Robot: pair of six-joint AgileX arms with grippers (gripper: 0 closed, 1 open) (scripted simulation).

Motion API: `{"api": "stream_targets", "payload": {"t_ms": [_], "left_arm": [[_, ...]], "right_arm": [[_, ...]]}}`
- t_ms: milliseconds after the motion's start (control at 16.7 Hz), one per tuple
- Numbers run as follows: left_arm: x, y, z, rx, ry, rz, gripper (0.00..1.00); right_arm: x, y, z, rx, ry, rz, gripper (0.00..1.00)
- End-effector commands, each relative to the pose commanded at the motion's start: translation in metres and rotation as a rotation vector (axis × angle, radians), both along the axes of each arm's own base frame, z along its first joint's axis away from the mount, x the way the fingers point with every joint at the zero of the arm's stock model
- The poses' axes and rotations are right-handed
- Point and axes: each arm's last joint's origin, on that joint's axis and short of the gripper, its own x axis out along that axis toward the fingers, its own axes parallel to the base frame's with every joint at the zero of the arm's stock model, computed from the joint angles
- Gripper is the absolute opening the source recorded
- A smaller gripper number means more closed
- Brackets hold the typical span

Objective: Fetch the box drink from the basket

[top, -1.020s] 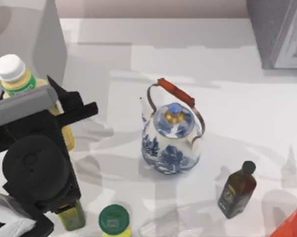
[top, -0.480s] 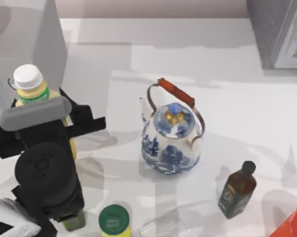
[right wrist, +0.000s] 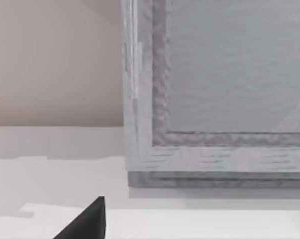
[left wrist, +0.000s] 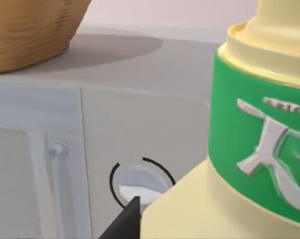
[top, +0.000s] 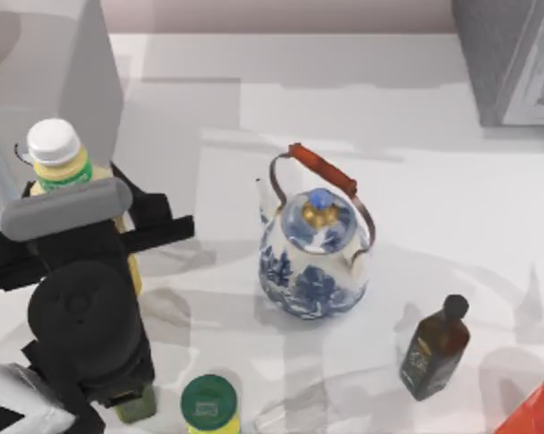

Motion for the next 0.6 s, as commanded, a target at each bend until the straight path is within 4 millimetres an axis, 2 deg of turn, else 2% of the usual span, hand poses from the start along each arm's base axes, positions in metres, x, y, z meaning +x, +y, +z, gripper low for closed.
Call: {"api": "stream_targets", "payload": {"t_ms": [240, 600], "left_arm": [[0.0000, 0.0000, 0.0000, 0.000, 0.000, 0.000, 0.98], [0.0000, 0.0000, 0.0000, 0.000, 0.000, 0.000, 1.00]], "right_arm": [[0.0000, 0.0000, 0.0000, 0.000, 0.000, 0.000, 1.00], [0.0000, 0.0000, 0.0000, 0.000, 0.000, 0.000, 1.00]]}}
